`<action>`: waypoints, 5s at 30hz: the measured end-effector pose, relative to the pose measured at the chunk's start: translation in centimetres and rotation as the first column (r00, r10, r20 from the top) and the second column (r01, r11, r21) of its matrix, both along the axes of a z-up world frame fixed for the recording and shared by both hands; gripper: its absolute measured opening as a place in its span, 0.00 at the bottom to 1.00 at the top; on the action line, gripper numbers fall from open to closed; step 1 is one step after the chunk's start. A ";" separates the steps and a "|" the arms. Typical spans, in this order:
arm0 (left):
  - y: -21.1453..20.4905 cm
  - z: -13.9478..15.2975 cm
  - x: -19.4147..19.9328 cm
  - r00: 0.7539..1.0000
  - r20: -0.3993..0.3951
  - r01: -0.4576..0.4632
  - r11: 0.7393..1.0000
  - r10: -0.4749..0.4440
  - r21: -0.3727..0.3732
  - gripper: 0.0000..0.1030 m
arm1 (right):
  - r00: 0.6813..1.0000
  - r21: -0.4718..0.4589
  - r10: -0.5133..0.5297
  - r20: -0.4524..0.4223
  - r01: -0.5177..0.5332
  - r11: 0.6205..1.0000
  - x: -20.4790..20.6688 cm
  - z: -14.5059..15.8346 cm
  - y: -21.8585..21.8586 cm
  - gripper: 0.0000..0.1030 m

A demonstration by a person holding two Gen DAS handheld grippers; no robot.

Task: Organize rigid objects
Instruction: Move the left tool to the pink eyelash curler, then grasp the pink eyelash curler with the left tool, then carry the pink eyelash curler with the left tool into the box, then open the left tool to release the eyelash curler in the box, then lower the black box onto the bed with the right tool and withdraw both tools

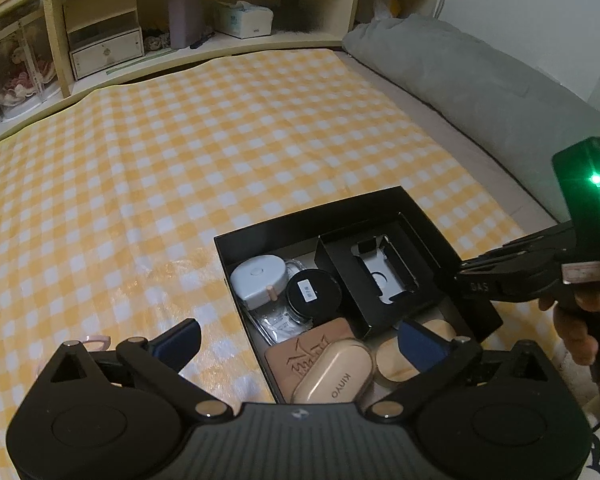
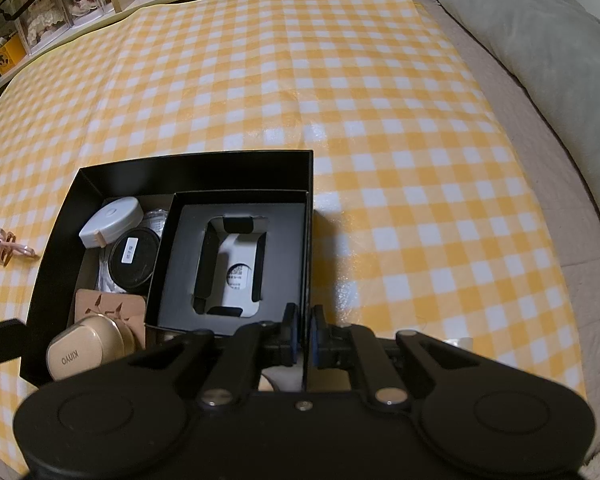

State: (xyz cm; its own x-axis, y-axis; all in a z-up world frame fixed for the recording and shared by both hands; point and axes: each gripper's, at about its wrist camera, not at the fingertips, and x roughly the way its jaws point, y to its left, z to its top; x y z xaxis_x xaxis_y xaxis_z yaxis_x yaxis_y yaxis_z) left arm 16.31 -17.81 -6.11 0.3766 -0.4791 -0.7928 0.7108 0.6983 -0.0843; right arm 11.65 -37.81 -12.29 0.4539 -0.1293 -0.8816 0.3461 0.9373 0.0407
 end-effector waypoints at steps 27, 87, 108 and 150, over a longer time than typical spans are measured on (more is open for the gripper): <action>10.6 -0.3 5.5 0.971 -0.003 -0.240 0.970 0.240 0.032 1.00 | 1.000 -0.007 0.004 -0.002 -0.004 1.000 0.0 0.0 0.1 0.07; 5.0 -0.3 4.2 0.999 0.010 0.046 0.993 -0.046 -0.108 0.57 | 1.000 -0.011 0.005 -0.002 -0.005 1.000 0.1 -0.1 0.0 0.07; -5.3 -4.1 0.1 0.913 0.135 0.374 0.921 -0.386 0.105 0.57 | 1.000 -0.010 0.003 -0.002 -0.003 1.000 0.0 -0.1 0.0 0.07; 2.3 3.0 -5.9 0.989 0.071 0.132 0.987 -0.126 -0.092 1.00 | 0.998 0.001 -0.025 0.049 0.025 1.000 -1.7 2.3 -0.1 0.15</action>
State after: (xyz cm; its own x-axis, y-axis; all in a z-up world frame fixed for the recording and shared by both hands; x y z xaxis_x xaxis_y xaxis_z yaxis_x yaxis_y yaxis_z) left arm 10.36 -15.54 -3.07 0.3558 -0.6003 -0.7163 0.8006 0.5911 -0.0977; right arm 9.94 -37.88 -9.98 0.4929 -0.1411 -0.8585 0.3671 0.9283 0.0582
